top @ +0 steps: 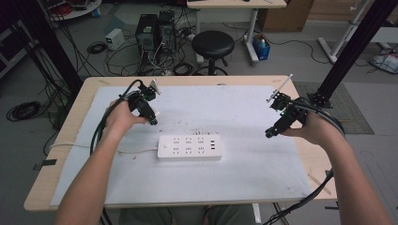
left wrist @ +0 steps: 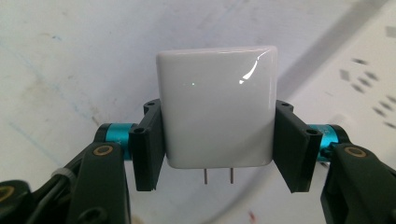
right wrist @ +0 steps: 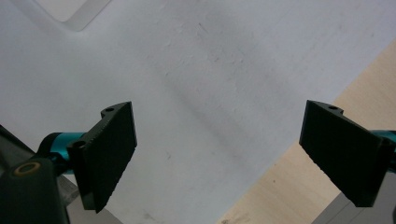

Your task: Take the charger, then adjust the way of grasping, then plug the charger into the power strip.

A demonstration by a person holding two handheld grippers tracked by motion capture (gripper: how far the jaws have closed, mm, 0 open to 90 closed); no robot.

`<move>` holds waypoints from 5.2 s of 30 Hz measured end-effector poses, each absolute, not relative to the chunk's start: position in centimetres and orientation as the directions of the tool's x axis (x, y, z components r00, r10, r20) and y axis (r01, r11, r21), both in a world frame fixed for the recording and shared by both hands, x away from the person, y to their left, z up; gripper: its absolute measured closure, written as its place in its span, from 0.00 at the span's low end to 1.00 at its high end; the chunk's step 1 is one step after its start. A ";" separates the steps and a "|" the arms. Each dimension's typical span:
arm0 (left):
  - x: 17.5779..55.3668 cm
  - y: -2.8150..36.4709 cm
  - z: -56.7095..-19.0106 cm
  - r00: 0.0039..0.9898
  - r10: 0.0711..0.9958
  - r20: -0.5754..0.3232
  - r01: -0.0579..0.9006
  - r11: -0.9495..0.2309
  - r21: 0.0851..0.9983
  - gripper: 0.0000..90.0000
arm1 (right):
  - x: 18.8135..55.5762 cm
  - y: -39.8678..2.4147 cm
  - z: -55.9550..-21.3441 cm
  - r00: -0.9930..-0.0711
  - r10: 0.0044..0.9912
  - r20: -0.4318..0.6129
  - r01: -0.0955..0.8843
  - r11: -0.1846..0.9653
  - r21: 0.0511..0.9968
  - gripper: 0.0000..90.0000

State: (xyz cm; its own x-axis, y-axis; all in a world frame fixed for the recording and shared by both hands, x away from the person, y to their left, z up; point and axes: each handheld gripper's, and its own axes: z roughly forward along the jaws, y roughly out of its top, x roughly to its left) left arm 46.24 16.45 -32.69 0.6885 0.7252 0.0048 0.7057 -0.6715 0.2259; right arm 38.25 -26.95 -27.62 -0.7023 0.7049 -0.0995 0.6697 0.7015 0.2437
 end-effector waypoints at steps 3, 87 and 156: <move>44.4 16.7 -29.4 0.720 0.694 0.007 0.675 -0.703 0.224 0.46 | 38.2 -26.7 -27.7 -0.675 0.733 -0.080 0.699 0.671 0.248 0.12; 37.4 20.8 -27.8 0.799 0.599 0.061 0.589 -0.798 0.124 0.20 | 38.9 -20.0 -22.2 -0.771 0.632 -0.080 0.591 0.756 0.281 0.69; 35.2 22.3 -30.8 0.834 0.552 0.005 0.541 -0.820 0.185 0.19 | 40.7 -3.8 -35.5 -0.989 -0.037 -0.144 -0.038 0.999 0.000 0.70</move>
State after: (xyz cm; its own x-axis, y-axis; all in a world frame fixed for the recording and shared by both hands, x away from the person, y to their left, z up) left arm 35.24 22.31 -30.76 0.8341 0.5516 0.0053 0.5413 -0.8203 0.1846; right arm 40.69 -3.85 -35.46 -0.9889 -0.0374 -0.1440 -0.0377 0.9993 -0.0003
